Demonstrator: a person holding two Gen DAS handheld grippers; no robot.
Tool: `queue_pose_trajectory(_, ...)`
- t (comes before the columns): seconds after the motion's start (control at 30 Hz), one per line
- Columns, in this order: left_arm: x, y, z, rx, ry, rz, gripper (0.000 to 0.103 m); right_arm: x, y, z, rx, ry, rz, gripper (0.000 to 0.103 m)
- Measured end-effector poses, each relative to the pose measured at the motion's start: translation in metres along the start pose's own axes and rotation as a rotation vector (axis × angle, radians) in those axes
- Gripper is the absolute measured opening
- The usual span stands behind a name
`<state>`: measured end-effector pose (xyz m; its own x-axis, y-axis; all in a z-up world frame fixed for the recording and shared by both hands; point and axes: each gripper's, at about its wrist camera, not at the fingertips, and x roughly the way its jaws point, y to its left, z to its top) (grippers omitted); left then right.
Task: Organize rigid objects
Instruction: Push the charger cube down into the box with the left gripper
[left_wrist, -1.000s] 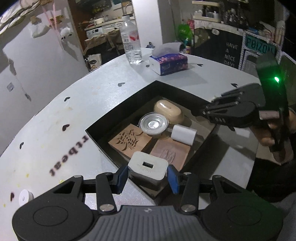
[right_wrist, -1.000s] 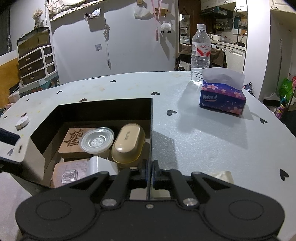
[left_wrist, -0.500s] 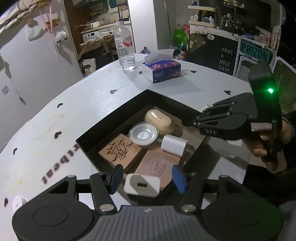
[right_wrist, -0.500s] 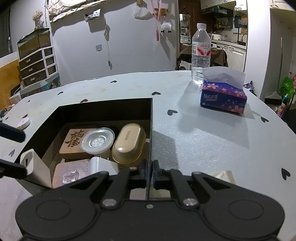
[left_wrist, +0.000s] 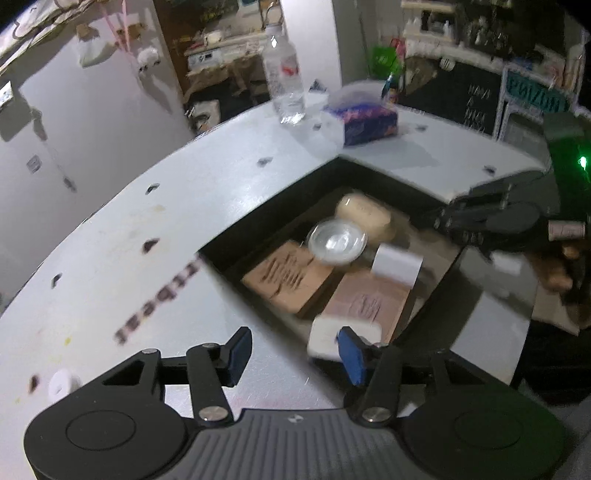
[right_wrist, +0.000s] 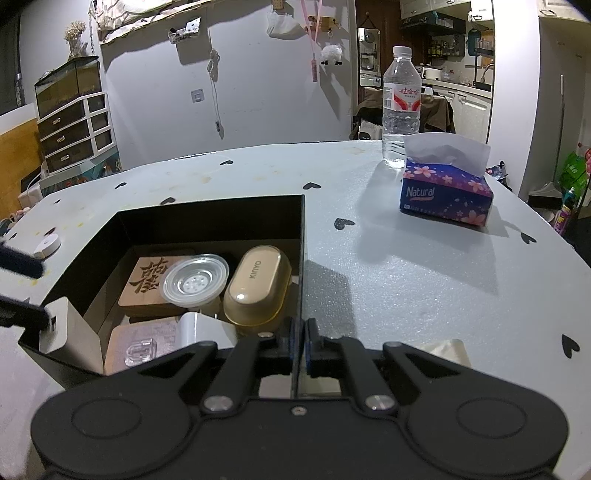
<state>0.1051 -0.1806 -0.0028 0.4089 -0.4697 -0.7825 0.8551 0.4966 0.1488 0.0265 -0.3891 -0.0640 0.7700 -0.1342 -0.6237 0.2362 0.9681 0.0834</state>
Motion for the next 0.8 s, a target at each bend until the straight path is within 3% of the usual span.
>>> queue_pose_trajectory(0.13,0.016,-0.006,0.011,0.007,-0.006,-0.054,0.054,0.0,-0.001,0.0,0.0,0.002,0.005,0.006)
queue_pose_trajectory(0.27,0.04,-0.02,0.015,0.047,0.041,-0.073,0.053,0.001,-0.003,0.0,0.006,0.004,0.015,0.007)
queue_pose_trajectory(0.5,0.032,-0.019,0.015,0.017,0.025,-0.087,0.054,0.001,-0.005,0.001,0.008,0.006,0.021,0.007)
queue_pose_trajectory(0.57,0.028,-0.018,0.014,0.006,0.018,-0.075,0.07,0.001,-0.004,0.001,0.009,0.007,0.02,0.007)
queue_pose_trajectory(0.8,0.008,-0.012,0.011,-0.044,-0.033,-0.089,0.089,0.002,-0.003,0.001,-0.002,0.014,0.016,0.006)
